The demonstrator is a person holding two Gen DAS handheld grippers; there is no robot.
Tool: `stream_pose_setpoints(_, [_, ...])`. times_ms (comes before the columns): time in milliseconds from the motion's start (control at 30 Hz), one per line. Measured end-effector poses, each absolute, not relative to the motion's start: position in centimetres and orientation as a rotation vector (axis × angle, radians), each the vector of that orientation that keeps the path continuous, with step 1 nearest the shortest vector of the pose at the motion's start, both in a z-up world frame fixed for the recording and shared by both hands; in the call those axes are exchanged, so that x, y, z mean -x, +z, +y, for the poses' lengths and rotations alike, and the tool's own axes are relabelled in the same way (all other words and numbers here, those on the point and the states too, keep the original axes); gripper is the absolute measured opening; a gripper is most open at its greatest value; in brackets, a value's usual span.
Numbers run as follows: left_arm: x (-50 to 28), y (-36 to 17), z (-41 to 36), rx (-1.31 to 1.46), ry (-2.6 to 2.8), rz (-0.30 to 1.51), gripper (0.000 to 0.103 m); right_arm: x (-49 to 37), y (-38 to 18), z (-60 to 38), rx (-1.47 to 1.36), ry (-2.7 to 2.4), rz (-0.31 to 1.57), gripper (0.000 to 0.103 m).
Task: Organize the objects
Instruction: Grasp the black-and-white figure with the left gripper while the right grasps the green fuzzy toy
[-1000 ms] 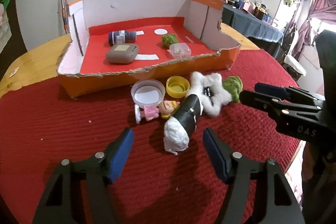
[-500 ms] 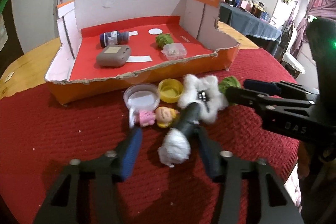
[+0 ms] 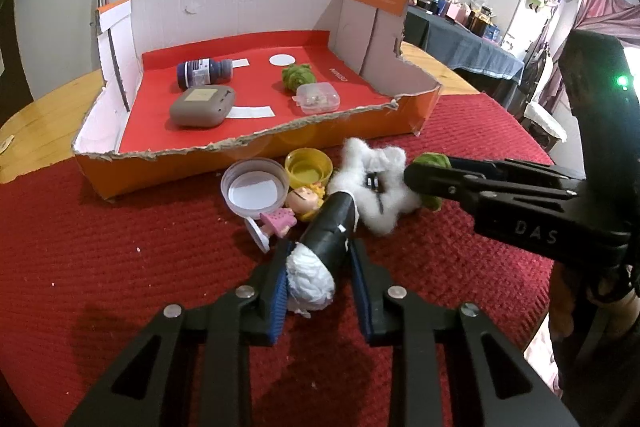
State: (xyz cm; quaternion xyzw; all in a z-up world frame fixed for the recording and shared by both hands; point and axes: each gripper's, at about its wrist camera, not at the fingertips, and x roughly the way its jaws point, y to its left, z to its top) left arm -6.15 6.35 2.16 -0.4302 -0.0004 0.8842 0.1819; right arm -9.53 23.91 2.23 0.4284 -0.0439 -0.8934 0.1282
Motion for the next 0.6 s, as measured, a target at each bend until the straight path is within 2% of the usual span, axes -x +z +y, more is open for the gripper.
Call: stream_pose_setpoints(600, [4.7, 5.3, 4.1, 1.124, 2.602, -0.035, 0.029, 6.1, 6.4, 21.5, -1.076, -2.583, -0.101, 0.031])
